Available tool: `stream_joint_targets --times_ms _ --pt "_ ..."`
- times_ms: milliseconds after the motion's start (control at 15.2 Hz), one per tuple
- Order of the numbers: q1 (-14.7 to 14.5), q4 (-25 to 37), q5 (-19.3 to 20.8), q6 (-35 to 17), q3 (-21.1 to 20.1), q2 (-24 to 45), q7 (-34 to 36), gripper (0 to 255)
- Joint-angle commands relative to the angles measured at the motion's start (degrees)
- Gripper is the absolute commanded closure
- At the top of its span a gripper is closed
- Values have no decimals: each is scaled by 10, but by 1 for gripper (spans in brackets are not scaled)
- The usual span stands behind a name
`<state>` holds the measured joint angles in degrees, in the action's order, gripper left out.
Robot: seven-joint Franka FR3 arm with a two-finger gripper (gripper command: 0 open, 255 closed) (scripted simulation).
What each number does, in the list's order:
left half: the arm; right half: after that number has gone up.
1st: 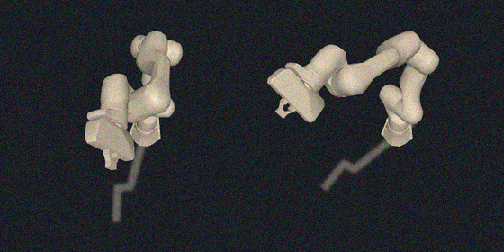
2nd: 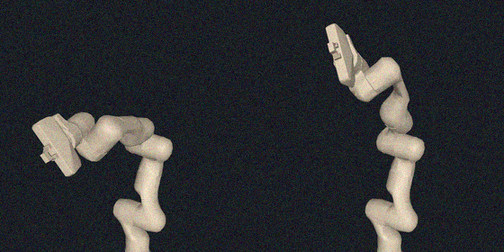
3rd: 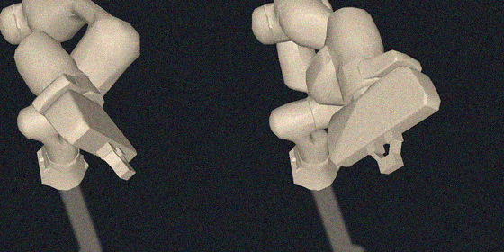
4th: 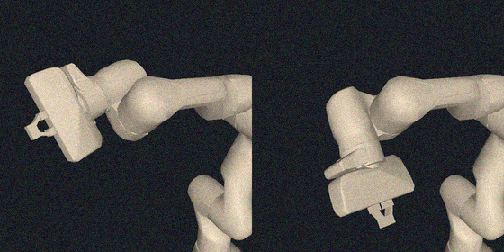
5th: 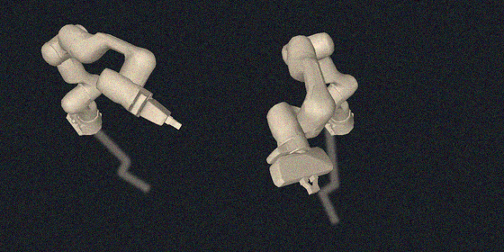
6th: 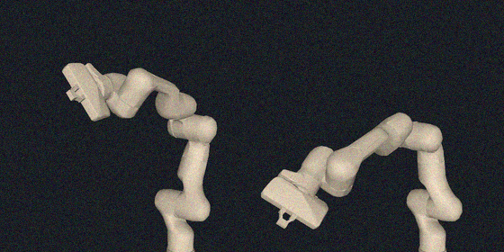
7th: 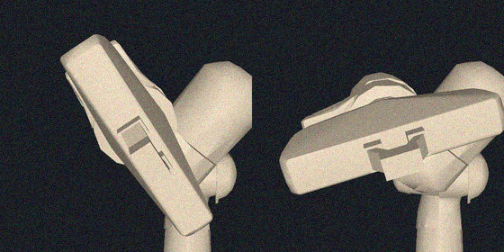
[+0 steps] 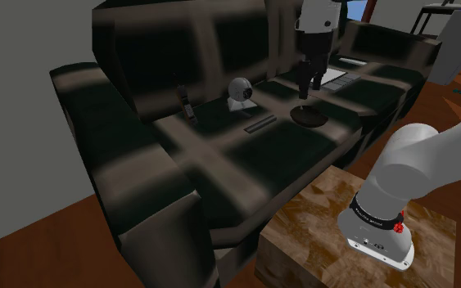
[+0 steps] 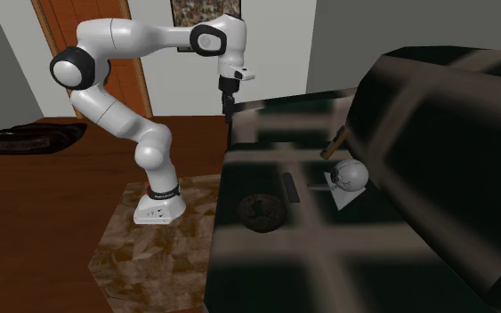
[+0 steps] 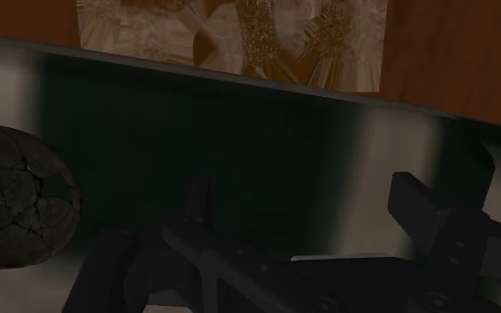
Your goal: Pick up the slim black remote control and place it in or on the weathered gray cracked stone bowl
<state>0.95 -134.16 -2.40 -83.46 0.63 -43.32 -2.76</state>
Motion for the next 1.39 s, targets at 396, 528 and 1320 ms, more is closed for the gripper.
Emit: stream_joint_targets --times_ms 396,528,1320 --pt "-26 -57 67 -112 69 33 -185 0" --pt "-34 -68 86 -153 92 54 -244 0" --pt "-110 -47 114 -405 221 263 -600 0"
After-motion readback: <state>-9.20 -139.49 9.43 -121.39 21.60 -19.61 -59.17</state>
